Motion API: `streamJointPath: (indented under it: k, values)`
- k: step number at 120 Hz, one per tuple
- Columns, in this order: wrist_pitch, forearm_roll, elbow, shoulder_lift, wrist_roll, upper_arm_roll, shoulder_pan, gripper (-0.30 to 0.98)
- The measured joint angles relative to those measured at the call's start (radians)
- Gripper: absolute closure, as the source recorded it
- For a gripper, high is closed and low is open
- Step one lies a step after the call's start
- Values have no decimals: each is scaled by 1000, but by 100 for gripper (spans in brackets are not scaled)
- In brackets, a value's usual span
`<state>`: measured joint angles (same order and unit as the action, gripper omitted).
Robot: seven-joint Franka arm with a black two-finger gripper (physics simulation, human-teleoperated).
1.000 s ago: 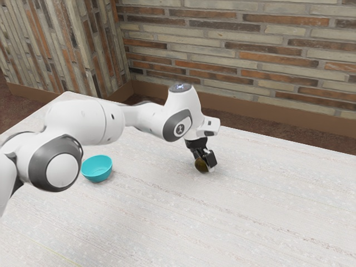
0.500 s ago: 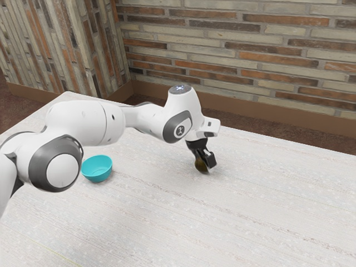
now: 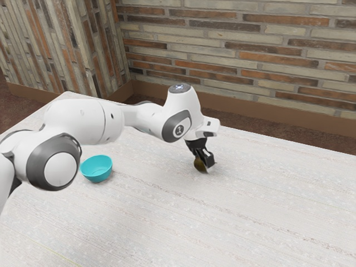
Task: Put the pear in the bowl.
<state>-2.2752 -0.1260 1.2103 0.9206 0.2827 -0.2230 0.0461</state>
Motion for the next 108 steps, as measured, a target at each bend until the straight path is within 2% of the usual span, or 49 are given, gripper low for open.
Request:
streamJointPath:
  k: [28, 49, 74, 94, 108]
  values:
    - [-1, -5, 127, -133, -5, 15, -37, 30]
    - [-1, -6, 377, -355, -15, 42, -150, 30]
    - [0, 0, 609, -553, -27, 60, -298, 28]
    - [4, 5, 700, -613, -34, 59, -428, 27]
    - [6, 10, 728, -628, -39, 59, -454, 24]
